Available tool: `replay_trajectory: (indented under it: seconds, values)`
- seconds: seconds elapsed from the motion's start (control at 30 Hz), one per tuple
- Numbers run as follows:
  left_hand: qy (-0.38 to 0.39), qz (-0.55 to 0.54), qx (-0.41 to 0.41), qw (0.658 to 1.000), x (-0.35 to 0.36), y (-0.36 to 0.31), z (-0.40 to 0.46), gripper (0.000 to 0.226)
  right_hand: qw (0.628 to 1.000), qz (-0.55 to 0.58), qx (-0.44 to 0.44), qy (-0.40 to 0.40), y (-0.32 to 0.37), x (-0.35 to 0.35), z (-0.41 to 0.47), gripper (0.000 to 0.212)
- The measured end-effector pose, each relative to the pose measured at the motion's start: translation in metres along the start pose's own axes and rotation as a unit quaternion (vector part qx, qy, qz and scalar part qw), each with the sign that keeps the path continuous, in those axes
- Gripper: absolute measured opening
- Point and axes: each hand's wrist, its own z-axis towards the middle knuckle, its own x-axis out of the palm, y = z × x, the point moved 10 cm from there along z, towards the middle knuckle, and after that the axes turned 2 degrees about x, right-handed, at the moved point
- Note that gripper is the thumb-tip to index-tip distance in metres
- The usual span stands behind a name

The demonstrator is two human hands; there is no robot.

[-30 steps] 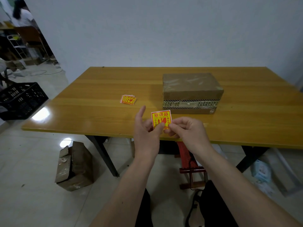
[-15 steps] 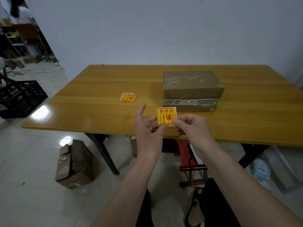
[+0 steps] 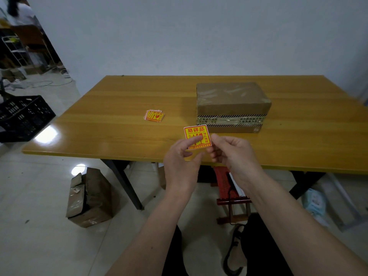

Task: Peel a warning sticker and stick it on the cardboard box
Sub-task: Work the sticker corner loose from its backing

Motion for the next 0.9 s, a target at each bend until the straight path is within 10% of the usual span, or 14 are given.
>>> replay_trajectory:
  seconds: [0.4, 0.63, 0.9]
  values:
    - [-0.005, -0.027, -0.056, 0.998, -0.006, 0.009, 0.004, 0.036, 0.999, -0.04, -0.028, 0.022, 0.001, 0.008, 0.003, 0.02]
    - [-0.08, 0.216, 0.047, 0.972, -0.017, -0.01, 0.002, 0.023, 0.999, -0.036, -0.031, 0.011, 0.003, 0.008, 0.0, 0.019]
    - [-0.095, 0.17, 0.079, 0.978, -0.019, -0.013, -0.006, 0.008, 0.998, -0.031, -0.035, 0.032, 0.003, 0.012, -0.004, 0.016]
